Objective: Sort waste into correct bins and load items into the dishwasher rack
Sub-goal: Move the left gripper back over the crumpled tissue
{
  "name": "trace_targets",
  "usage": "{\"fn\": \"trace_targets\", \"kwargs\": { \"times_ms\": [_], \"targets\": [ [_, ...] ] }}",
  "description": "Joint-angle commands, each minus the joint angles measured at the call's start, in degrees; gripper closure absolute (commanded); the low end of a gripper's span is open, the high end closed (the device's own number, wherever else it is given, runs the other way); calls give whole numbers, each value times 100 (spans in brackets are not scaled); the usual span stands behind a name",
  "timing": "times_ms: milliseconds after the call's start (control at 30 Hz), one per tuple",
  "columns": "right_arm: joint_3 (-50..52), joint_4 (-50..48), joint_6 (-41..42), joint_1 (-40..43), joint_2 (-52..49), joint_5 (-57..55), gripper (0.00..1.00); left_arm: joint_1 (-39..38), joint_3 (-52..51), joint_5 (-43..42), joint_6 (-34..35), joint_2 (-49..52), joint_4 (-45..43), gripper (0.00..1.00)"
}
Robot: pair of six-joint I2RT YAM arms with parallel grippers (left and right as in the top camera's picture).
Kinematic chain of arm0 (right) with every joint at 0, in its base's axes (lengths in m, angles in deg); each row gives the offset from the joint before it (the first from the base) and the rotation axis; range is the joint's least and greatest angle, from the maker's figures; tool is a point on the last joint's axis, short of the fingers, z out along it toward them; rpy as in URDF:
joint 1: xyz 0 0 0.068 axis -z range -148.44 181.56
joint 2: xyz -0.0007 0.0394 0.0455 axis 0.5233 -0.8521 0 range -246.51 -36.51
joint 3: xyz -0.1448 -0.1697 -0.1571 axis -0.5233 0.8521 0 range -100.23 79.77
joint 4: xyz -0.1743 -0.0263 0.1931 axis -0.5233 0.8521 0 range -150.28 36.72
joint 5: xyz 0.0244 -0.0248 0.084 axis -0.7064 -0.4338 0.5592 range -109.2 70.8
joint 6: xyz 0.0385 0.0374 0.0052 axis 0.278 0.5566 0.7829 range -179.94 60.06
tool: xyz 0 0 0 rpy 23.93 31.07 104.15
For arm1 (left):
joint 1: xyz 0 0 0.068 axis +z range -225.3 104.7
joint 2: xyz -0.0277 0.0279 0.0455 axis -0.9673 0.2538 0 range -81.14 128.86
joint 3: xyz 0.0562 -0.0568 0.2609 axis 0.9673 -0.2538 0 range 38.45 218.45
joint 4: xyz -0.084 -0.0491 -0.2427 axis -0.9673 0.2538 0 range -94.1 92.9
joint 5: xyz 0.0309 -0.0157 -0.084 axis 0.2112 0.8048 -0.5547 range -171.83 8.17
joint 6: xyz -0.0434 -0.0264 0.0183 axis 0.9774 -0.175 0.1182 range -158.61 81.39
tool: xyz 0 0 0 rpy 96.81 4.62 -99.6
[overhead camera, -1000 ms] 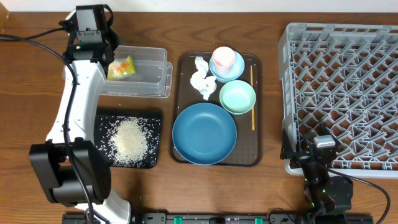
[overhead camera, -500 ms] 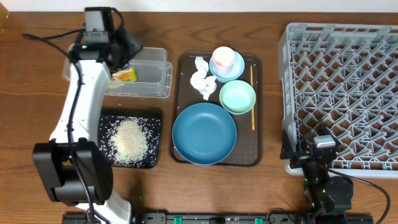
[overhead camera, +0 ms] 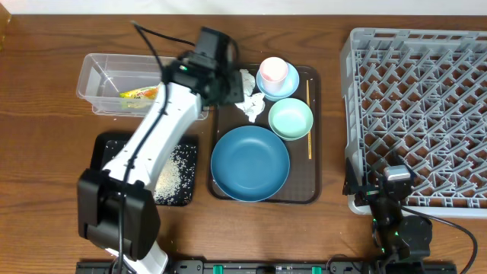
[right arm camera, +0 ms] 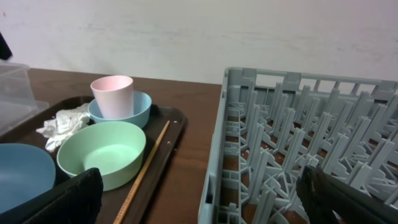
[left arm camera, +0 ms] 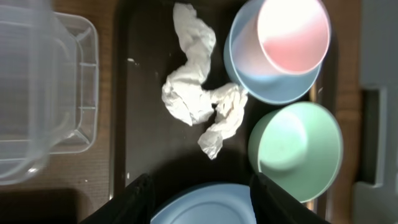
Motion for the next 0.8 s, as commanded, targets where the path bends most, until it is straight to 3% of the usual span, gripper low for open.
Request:
{"fn": "trace_targets", "kwargs": {
  "times_ms": [0,33,467,767],
  "targets": [
    [9,20,-76,-59,13,22,1,-151,-297,601,-179,103,-131,47],
    [9,20,-76,-59,13,22,1,-186,-389,616,-181,131,-236,44],
    [9,20,-76,-59,13,22,1,-420,-743,612,-776,1097,-1668,43],
    [9,20,-76,-59,13,22,1,-455,-743,595,-776,1707,-1921,43]
  ]
}}
